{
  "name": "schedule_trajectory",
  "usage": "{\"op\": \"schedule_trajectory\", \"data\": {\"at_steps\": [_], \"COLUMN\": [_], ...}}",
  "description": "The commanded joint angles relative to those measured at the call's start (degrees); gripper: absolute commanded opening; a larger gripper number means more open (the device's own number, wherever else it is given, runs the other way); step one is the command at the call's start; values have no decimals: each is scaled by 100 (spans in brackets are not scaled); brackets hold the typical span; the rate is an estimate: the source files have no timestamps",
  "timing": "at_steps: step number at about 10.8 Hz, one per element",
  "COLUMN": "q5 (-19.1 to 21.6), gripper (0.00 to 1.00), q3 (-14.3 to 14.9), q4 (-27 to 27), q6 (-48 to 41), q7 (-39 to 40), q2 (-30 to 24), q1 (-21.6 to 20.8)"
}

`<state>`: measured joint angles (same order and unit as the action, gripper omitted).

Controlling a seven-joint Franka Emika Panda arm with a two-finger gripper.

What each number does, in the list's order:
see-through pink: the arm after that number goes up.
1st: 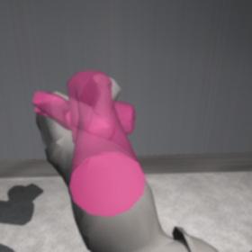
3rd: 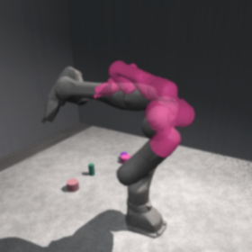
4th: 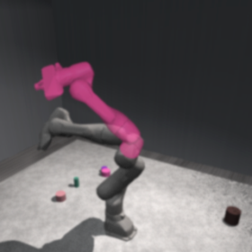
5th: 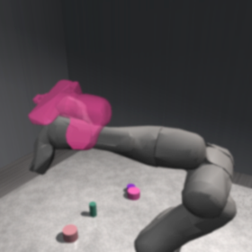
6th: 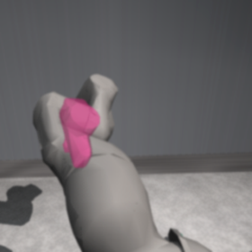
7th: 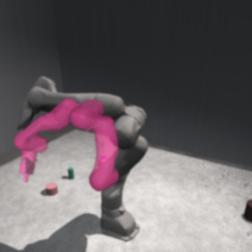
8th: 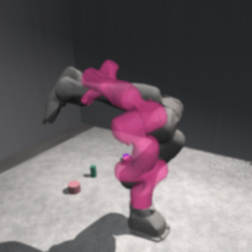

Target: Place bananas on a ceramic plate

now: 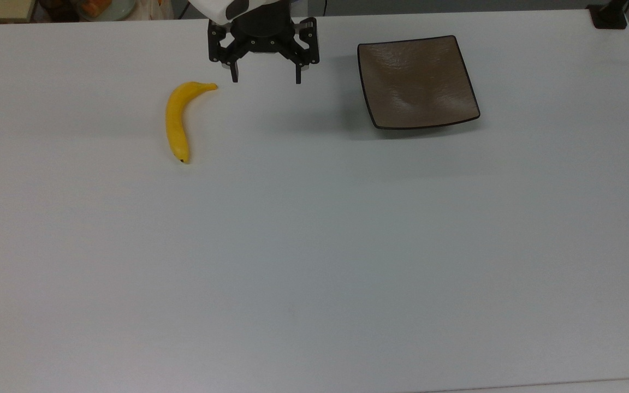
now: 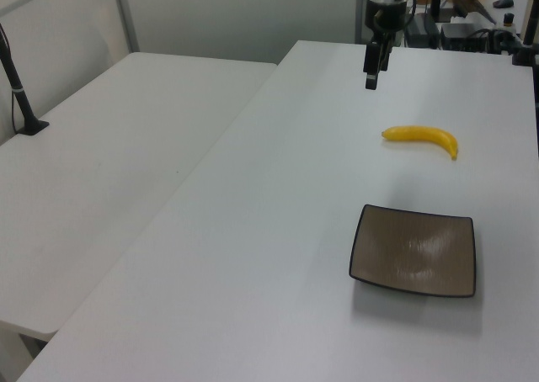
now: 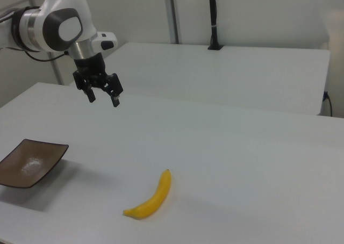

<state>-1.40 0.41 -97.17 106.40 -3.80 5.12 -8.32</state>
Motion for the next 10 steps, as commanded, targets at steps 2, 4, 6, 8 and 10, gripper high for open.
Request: {"op": "schedule_trajectory", "data": {"at_steps": [2,4,6,8,10], "q5": [79,79,70,70,61], "gripper": [100,100,100,100,100], "q3": [47,47,47,47,47], "q4": [-171,-171,-171,-171,-180], "q6": [-181,-207,-199,-189,-163], "q7": [-33,-41,-68,-207,-262], "q2": [-213,-204,-204,-195,-169], "q1": [-20,-20,-20,-20,-20]}}
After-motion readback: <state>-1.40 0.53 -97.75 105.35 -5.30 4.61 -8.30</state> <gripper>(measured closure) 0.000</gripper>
